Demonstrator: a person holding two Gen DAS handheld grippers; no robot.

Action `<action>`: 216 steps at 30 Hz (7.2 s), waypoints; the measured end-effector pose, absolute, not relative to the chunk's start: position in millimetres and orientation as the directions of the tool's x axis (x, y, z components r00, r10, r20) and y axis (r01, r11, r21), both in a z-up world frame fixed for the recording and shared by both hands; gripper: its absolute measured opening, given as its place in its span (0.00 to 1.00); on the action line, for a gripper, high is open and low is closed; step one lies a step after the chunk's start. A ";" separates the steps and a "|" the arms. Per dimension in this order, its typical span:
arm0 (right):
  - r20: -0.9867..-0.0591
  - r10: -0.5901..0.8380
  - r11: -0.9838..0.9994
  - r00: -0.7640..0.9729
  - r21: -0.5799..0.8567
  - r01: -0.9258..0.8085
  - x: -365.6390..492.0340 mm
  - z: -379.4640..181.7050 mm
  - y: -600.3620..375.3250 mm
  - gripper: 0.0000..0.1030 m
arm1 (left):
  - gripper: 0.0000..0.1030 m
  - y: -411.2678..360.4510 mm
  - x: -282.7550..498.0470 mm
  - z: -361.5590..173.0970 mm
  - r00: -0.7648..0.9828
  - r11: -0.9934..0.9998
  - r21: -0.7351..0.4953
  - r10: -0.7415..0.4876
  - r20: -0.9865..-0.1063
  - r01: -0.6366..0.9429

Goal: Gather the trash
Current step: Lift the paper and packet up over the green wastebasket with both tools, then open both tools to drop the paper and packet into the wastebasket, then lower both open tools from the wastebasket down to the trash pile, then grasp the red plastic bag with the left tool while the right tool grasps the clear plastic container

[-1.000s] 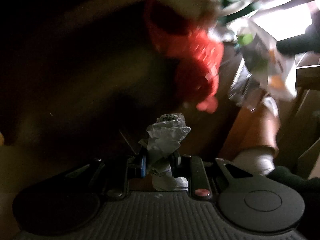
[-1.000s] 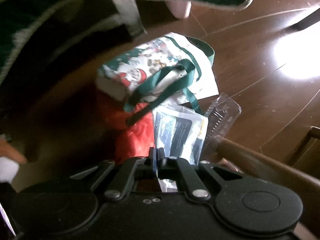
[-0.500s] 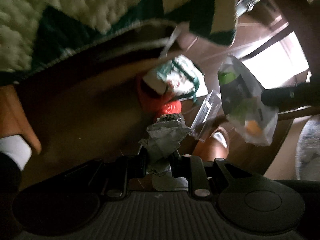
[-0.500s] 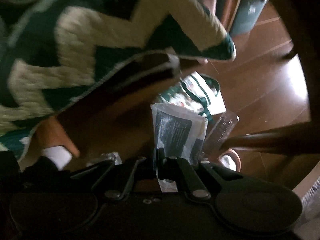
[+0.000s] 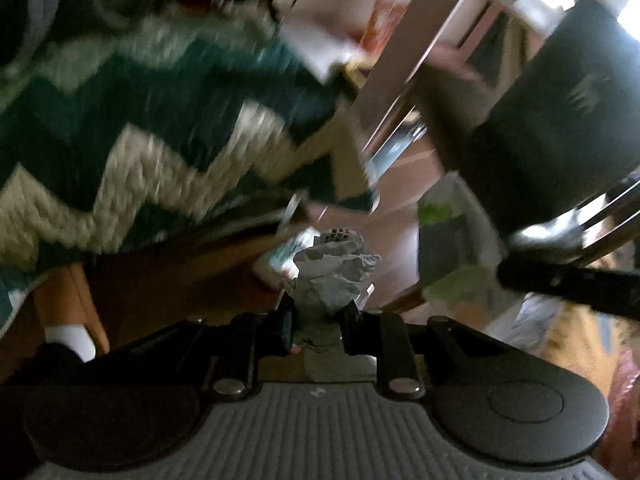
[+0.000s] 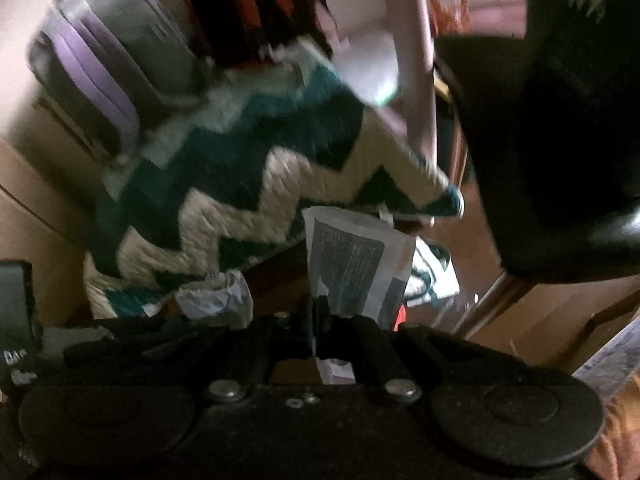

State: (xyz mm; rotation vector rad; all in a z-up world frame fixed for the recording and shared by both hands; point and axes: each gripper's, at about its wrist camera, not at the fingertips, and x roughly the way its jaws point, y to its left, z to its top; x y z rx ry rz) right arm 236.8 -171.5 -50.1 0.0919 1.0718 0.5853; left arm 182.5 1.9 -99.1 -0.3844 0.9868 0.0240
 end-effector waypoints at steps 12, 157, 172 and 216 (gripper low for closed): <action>-0.615 0.538 0.834 0.577 0.290 -0.469 199.7 50.4 -236.5 0.00 | 0.21 -49.4 180.3 32.0 0.739 0.958 -0.279 -0.143 -0.658 -0.062; -0.917 0.298 0.934 0.264 0.223 -0.279 318.7 -183.9 -137.8 0.54 | 0.97 45.4 254.9 -230.6 0.393 0.977 -0.161 -0.096 -0.915 -0.137; -0.996 0.013 0.968 -0.085 0.034 -0.250 375.7 -371.9 -96.1 0.53 | 0.97 16.1 286.3 -383.2 0.189 0.972 -0.218 -0.199 -0.962 -0.084; -0.965 -0.020 0.988 -0.263 0.022 -0.155 420.3 -506.4 -120.9 0.01 | 0.48 -4.9 326.5 -533.5 0.002 0.931 -0.310 -0.315 -0.949 -0.193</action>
